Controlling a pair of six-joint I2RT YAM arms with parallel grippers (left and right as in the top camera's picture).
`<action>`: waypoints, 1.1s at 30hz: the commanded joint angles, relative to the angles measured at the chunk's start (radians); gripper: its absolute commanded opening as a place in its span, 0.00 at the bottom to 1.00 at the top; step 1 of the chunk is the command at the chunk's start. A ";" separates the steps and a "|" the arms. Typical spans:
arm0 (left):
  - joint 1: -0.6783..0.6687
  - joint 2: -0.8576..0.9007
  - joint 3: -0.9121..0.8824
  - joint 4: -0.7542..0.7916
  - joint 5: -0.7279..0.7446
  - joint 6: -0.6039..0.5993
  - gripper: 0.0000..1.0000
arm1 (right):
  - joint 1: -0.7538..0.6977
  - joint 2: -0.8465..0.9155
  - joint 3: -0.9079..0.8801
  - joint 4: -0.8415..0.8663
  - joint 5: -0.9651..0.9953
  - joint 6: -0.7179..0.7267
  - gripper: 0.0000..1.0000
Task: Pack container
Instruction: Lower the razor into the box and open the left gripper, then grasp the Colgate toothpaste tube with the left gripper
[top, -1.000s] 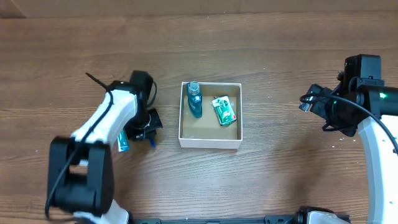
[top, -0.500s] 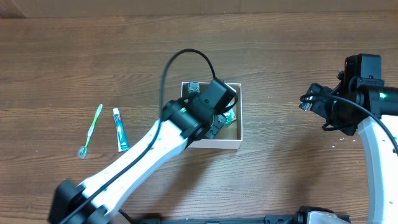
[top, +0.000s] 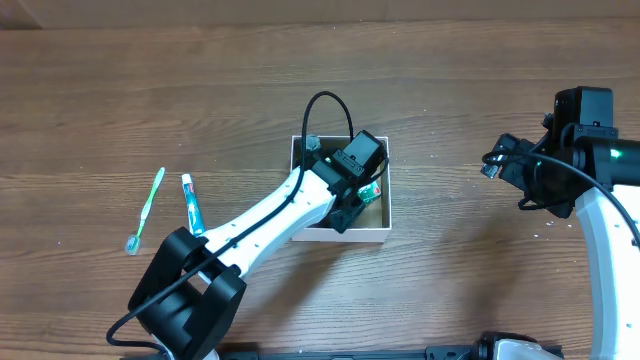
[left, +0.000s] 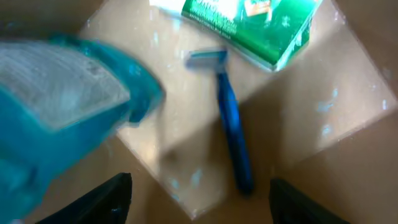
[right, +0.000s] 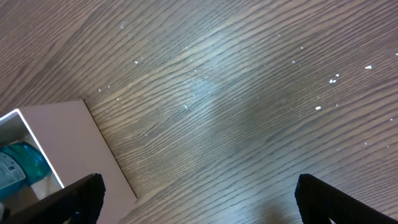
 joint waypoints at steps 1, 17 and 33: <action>-0.005 -0.076 0.153 -0.154 -0.019 -0.013 0.74 | -0.002 -0.009 0.000 0.002 -0.006 -0.007 1.00; 0.523 -0.347 0.163 -0.389 -0.013 -0.322 1.00 | -0.002 -0.009 0.000 0.003 -0.006 -0.015 1.00; 0.840 0.072 -0.189 0.018 0.167 -0.249 1.00 | -0.002 -0.009 0.000 0.001 -0.006 -0.023 1.00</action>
